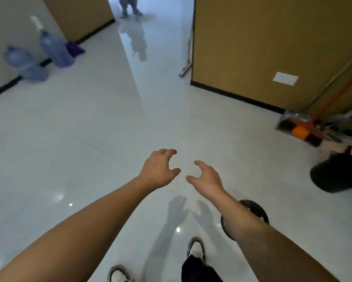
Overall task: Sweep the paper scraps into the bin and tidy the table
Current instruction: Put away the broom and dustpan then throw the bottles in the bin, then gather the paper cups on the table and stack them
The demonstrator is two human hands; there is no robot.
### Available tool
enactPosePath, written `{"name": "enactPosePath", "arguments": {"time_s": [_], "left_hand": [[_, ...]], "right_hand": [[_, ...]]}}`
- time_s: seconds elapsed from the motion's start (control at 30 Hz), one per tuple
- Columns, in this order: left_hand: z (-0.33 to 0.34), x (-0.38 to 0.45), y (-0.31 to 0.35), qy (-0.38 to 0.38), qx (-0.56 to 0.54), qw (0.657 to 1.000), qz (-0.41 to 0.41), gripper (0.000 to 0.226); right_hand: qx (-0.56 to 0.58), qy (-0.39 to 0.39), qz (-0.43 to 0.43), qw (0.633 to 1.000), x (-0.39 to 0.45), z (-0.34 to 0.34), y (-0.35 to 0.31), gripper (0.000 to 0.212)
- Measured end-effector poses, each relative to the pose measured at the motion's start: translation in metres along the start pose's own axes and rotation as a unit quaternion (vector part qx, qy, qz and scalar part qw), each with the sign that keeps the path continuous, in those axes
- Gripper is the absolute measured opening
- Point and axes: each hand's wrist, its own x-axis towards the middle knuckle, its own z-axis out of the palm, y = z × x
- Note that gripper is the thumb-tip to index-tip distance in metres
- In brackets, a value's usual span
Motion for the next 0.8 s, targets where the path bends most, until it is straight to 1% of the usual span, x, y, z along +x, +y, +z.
{"name": "enactPosePath", "arguments": {"time_s": [0.1, 0.17, 0.27, 0.37, 0.43, 0.5, 0.6, 0.7, 0.8], "left_hand": [[-0.039, -0.071, -0.073, 0.059, -0.017, 0.995, -0.081, 0.064], [-0.062, -0.13, -0.125, 0.099, -0.028, 0.985, -0.14, 0.064], [-0.082, -0.241, -0.206, 0.155, -0.047, 0.959, -0.231, 0.064], [-0.088, -0.368, -0.28, 0.195, -0.065, 0.924, -0.324, 0.065], [-0.087, -0.455, -0.321, 0.23, -0.078, 0.887, -0.391, 0.065], [-0.08, -0.543, -0.35, 0.258, -0.099, 0.84, -0.466, 0.064], [-0.06, -0.663, -0.373, 0.264, -0.124, 0.776, -0.559, 0.062], [-0.038, -0.755, -0.383, 0.285, -0.158, 0.7, -0.635, 0.064], [-0.013, -0.816, -0.387, 0.324, -0.183, 0.62, -0.691, 0.066]], "right_hand": [[-0.055, -0.058, -0.075, 0.994, -0.026, 0.064, -0.061, 0.07], [-0.085, -0.097, -0.125, 0.984, -0.054, 0.118, -0.099, 0.07], [-0.129, -0.162, -0.188, 0.96, -0.115, 0.213, -0.144, 0.069], [-0.162, -0.242, -0.231, 0.928, -0.195, 0.316, -0.166, 0.069], [-0.196, -0.296, -0.256, 0.899, -0.249, 0.384, -0.174, 0.069], [-0.231, -0.35, -0.279, 0.864, -0.304, 0.447, -0.177, 0.069], [-0.275, -0.426, -0.31, 0.804, -0.383, 0.519, -0.176, 0.07], [-0.318, -0.482, -0.339, 0.742, -0.446, 0.573, -0.173, 0.072], [-0.356, -0.516, -0.367, 0.688, -0.489, 0.619, -0.175, 0.072]]}}
